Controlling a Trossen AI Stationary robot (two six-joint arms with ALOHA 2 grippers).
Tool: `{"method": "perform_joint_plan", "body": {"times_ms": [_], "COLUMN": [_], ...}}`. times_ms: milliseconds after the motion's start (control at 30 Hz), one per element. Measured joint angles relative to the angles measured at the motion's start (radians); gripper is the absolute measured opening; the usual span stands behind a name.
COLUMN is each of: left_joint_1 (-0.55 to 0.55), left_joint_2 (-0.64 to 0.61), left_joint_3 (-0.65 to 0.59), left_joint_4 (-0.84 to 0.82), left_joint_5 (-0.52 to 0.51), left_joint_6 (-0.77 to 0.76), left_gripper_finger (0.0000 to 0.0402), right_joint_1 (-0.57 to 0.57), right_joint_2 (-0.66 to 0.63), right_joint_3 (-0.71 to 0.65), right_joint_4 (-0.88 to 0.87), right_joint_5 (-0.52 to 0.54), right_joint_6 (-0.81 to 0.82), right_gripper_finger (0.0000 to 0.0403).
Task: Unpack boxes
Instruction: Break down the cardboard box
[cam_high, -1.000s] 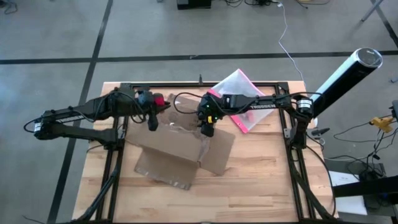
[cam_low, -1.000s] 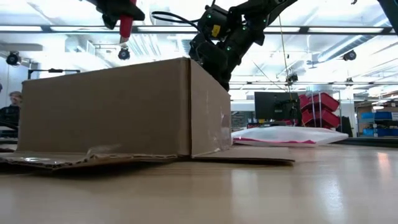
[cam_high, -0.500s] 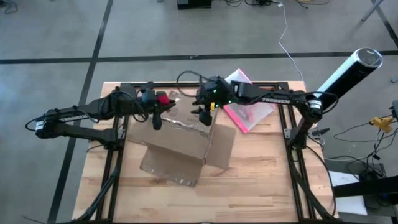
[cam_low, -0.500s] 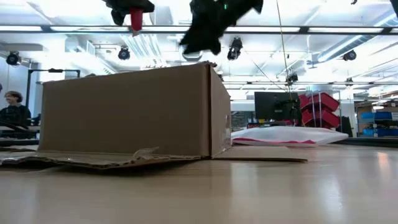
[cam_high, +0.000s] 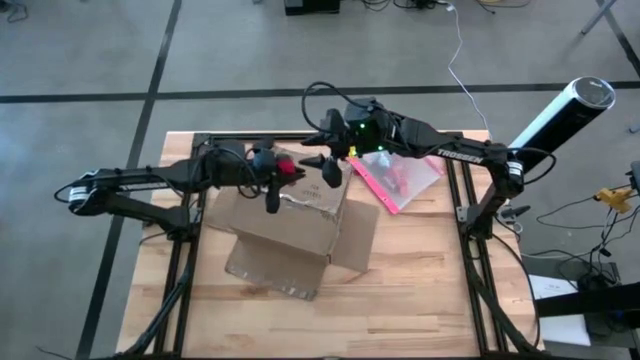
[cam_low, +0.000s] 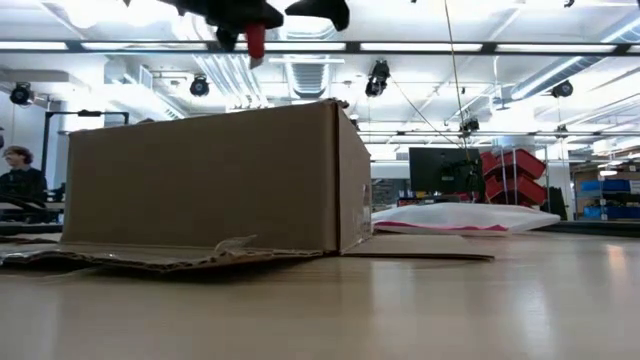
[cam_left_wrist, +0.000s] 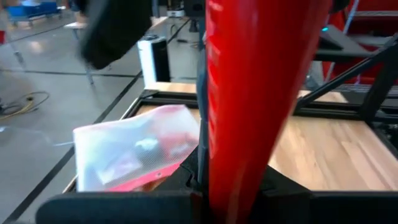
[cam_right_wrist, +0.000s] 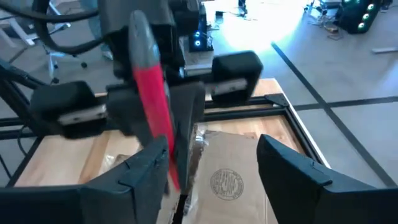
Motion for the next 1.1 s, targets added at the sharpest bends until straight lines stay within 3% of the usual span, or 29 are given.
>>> {"method": "perform_joint_plan", "body": {"times_ms": [200, 567, 700, 967, 1100], "left_joint_1": [0.000, 0.001, 0.001, 0.006, 0.010], "left_joint_2": [0.070, 0.156, 0.163, 0.162, 0.162], "left_joint_3": [0.000, -0.001, -0.001, -0.001, -0.001], "left_joint_4": [0.123, 0.235, 0.248, 0.262, 0.262], "left_joint_5": [0.032, 0.061, 0.062, 0.068, 0.071], "left_joint_6": [-0.013, -0.030, -0.031, -0.038, -0.040], "left_gripper_finger": [0.0022, 0.0022, 0.0022, 0.0022, 0.0022], "right_joint_1": [0.001, 0.008, 0.008, 0.008, 0.008], "right_joint_2": [0.001, 0.001, 0.001, 0.001, 0.001], "right_joint_3": [0.000, 0.000, -0.001, -0.001, -0.001], "right_joint_4": [0.006, 0.023, 0.023, 0.026, 0.026], "right_joint_5": [-0.076, -0.131, -0.131, -0.134, -0.133], "right_joint_6": [0.026, 0.065, 0.079, 0.049, 0.025], "right_gripper_finger": [0.0238, 0.0192, 0.0156, 0.0038, 0.0031]}}
